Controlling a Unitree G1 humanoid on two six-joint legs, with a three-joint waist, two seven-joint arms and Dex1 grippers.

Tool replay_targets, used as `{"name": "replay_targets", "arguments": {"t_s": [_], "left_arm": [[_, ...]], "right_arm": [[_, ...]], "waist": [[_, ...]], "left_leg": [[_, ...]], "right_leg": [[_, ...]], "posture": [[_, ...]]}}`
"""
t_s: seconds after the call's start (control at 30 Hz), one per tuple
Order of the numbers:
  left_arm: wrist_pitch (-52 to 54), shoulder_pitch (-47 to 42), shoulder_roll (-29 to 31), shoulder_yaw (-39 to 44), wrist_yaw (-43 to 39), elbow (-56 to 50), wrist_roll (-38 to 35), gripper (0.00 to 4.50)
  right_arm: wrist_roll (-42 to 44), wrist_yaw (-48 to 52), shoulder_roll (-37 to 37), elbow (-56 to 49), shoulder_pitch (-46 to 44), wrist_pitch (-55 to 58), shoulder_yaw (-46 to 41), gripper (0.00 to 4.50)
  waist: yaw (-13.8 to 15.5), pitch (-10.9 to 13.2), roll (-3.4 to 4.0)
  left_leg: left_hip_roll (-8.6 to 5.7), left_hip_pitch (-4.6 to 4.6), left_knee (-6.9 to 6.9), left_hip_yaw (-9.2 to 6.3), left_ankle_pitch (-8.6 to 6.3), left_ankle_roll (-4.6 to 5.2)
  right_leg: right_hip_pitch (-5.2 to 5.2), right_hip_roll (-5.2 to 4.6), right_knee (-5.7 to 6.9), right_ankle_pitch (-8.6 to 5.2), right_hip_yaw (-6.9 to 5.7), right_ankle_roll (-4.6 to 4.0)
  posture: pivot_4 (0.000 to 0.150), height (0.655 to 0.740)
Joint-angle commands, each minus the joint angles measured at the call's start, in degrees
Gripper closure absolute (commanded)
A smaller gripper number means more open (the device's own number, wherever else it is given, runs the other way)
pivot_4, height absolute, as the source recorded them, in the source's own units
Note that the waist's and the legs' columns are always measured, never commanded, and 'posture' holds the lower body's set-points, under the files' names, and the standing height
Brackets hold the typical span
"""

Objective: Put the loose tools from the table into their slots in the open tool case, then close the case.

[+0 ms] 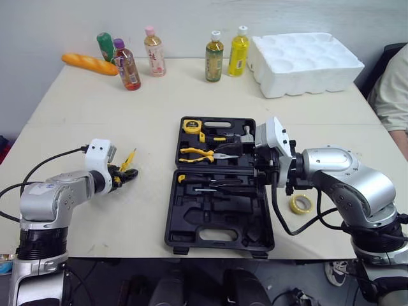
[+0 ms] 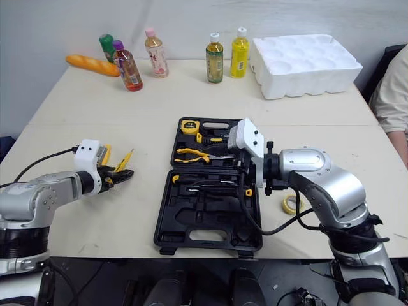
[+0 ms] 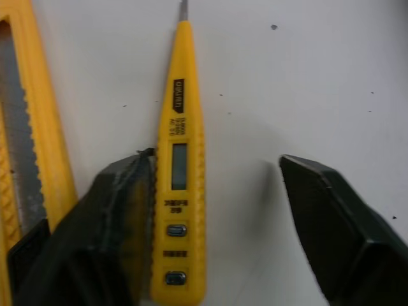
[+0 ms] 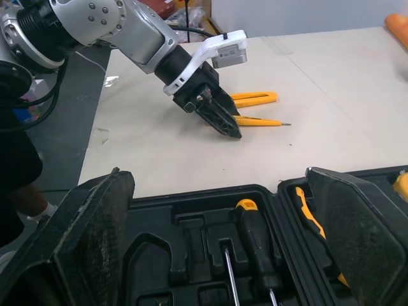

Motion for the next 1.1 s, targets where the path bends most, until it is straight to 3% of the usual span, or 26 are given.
{"name": "replay_targets", "arguments": {"t_s": [0.03,0.1,0.13,0.23,0.33,0.47,0.6,0.73,1.1], "left_arm": [[1.29,0.82,-0.64,-1.28,-2.01,-0.79,-0.47,3.02],[-0.05,1.17,0.57,-1.37,-2.64,-1.39,0.50,3.90],[-1.88,1.19,1.54,-1.51,-3.26,-1.73,1.27,4.01],[-10.35,0.31,6.39,-3.74,-8.68,-4.72,3.40,4.01],[-18.79,-1.26,12.47,-8.55,-21.42,-10.18,2.58,4.01],[-20.53,-4.23,16.90,-15.71,-33.83,-16.31,-0.07,4.01],[-20.41,-7.90,16.13,-22.92,-38.83,-17.60,0.94,4.01],[-23.53,-12.35,15.37,-33.69,-45.15,-16.23,6.39,4.01],[-35.14,-16.93,9.33,-42.88,-48.20,-5.96,20.11,4.01]], "right_arm": [[0.28,-0.20,-0.29,-2.07,-0.54,-0.49,-0.92,0.00],[0.33,-0.43,-0.62,-2.43,-0.27,-0.15,-1.12,0.00],[0.38,-0.43,-0.93,-2.69,0.00,-0.02,-1.23,0.00],[0.94,0.08,-2.57,-3.70,1.41,0.42,-2.11,0.00],[2.00,1.11,-5.51,-4.64,3.98,1.03,-4.08,0.00],[3.26,2.11,-9.88,-6.56,9.08,2.01,-7.31,0.00],[4.81,2.19,-13.27,-9.28,14.95,3.06,-10.66,0.00],[5.04,0.60,-15.12,-12.57,21.24,3.53,-12.64,0.00],[5.46,-3.02,-15.18,-15.00,26.88,2.94,-14.63,0.00]], "waist": [[0.12,0.00,0.00],[0.09,0.00,-0.01],[0.03,0.00,-0.01],[-0.13,0.06,-0.11],[-0.12,0.21,-0.35],[-0.13,0.21,-0.34],[-0.15,0.23,-0.31],[-0.18,0.25,-0.30],[0.66,0.31,-0.38]], "left_leg": [[-0.03,0.00,0.00,-0.01,-0.01,0.03],[-0.05,-0.01,0.00,-0.01,-0.03,0.06],[-0.05,-0.01,-0.01,-0.01,-0.03,0.06],[-0.04,-0.01,-0.04,-0.01,-0.03,0.05],[0.00,-0.11,-0.06,-0.05,0.01,-0.02],[-0.04,-0.15,-0.10,-0.06,-0.04,0.05],[-0.02,-0.16,-0.16,-0.06,-0.06,0.09],[0.04,-0.21,-0.09,-0.04,-0.04,0.11],[0.02,-0.19,0.04,-0.06,0.05,0.25]], "right_leg": [[0.01,-0.04,-0.01,0.00,0.00,0.00],[0.02,-0.06,-0.04,0.00,0.00,0.00],[0.02,-0.07,-0.04,0.00,0.00,0.00],[0.01,-0.06,-0.07,0.00,-0.01,0.00],[-0.09,-0.04,-0.09,-0.01,-0.05,-0.01],[-0.02,-0.14,-0.29,-0.01,-0.04,-0.02],[0.02,-0.10,-0.42,-0.01,-0.05,-0.02],[0.02,0.04,-0.39,0.00,-0.06,-0.01],[0.03,0.03,-0.17,0.00,-0.04,0.00]], "posture": [[0.150,0.7384],[0.150,0.7384],[0.150,0.7384],[0.150,0.7384],[0.150,0.7384],[0.150,0.7384],[0.150,0.7384],[0.150,0.7384],[0.150,0.7384]]}}
